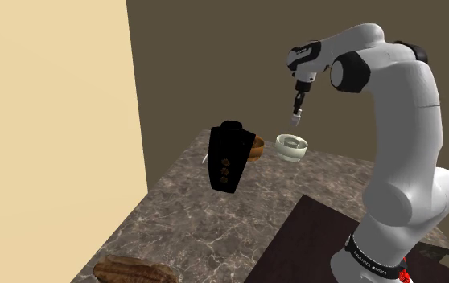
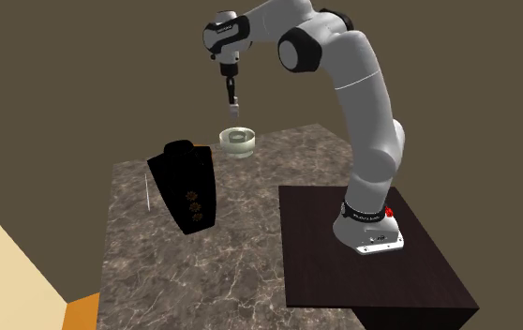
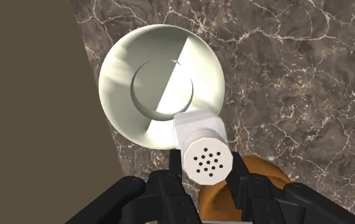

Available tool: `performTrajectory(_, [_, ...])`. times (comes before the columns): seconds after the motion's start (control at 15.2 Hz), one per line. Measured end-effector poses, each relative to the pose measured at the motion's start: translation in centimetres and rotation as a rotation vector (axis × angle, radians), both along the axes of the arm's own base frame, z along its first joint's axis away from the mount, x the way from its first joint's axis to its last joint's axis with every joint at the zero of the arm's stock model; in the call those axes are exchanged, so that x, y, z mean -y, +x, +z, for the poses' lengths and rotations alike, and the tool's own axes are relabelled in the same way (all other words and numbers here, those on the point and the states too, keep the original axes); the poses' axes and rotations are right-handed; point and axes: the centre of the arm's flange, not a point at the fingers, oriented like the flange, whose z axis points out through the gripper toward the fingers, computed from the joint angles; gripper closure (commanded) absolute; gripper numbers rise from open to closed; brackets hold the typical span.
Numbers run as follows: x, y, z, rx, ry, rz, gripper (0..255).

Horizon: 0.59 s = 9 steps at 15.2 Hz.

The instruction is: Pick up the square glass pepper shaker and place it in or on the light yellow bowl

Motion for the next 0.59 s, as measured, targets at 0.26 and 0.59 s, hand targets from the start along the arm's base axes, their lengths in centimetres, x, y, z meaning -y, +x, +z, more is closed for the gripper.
performTrajectory(0.26, [4.0, -0.1, -0.3, 0.000, 0.001, 0.001, 255])
performTrajectory(0.59, [4.3, 0.0, -2.8, 0.000, 0.002, 0.002, 255])
